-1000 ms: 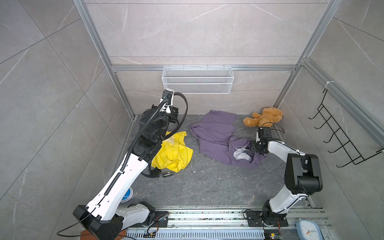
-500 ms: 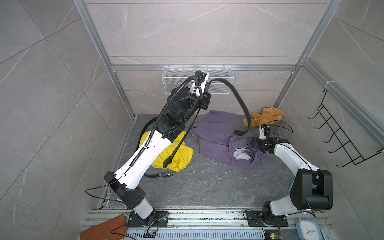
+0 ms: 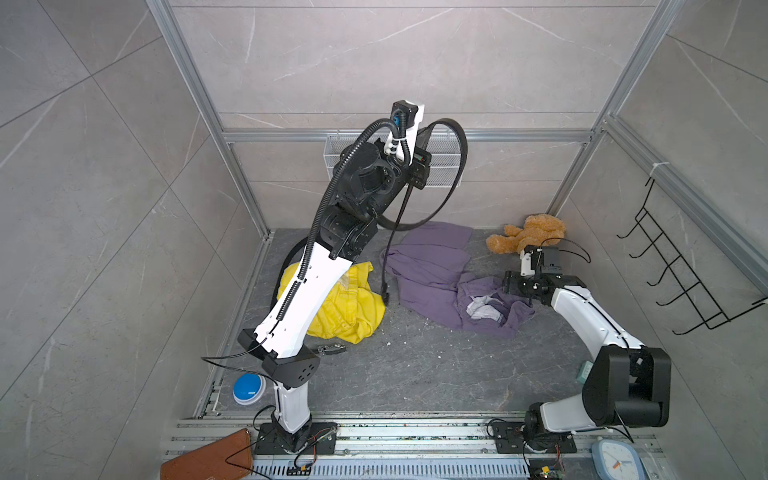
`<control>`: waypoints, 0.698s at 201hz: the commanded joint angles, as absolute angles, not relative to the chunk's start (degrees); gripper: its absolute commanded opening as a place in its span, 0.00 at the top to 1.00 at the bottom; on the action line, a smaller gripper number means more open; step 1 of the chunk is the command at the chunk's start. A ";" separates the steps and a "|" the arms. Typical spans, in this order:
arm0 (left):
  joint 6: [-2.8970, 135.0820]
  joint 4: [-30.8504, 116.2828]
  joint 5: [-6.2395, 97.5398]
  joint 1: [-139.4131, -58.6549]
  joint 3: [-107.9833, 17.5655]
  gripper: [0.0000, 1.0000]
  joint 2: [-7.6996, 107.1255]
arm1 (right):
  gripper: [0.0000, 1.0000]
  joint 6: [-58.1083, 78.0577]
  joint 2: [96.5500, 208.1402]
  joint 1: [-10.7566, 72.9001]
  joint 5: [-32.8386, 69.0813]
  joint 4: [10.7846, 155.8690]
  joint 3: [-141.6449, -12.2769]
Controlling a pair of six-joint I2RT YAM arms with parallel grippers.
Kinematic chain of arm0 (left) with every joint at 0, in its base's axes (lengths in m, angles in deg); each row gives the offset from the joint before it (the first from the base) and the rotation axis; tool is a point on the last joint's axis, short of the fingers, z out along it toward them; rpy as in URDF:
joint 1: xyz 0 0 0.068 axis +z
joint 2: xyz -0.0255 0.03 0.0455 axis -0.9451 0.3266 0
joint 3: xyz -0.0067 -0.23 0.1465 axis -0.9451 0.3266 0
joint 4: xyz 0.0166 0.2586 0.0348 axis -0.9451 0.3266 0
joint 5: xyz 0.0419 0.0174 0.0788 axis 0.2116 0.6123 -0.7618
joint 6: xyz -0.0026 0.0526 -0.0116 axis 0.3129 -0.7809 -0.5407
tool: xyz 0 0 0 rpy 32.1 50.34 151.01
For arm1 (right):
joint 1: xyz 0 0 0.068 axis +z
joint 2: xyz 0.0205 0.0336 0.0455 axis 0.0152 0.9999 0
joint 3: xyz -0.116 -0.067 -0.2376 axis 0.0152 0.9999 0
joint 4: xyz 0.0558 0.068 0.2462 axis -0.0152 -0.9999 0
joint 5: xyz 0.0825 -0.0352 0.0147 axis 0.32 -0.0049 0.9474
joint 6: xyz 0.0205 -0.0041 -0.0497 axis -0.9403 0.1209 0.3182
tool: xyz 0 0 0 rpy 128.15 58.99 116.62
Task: Remove the belt from the trousers
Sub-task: Place the trousers at the center of the board, then place the belt at the center of the board.
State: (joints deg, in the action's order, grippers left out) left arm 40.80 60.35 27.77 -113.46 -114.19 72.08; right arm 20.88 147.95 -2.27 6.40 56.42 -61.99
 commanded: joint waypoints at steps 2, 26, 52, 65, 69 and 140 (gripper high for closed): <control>42.32 56.12 26.04 -113.88 -110.35 1.00 67.49 | 0.29 20.62 146.53 -2.29 6.67 55.66 -62.73; 43.17 53.18 24.72 -113.88 -102.17 1.00 62.98 | 0.29 20.86 146.31 -2.29 6.47 55.57 -62.95; 45.16 53.79 26.38 -113.84 -100.16 1.00 61.44 | 0.29 20.79 146.05 -2.29 6.25 55.74 -63.03; 46.42 54.37 26.86 -113.84 -99.40 1.00 61.22 | 0.29 20.84 145.85 -2.29 6.06 55.92 -62.83; 46.65 54.37 27.00 -113.87 -98.97 1.00 61.00 | 0.29 20.85 145.83 -2.26 6.04 55.92 -62.83; 40.55 55.66 19.75 -113.10 -98.31 1.00 59.72 | 0.30 20.69 145.66 -2.26 6.34 55.78 -62.66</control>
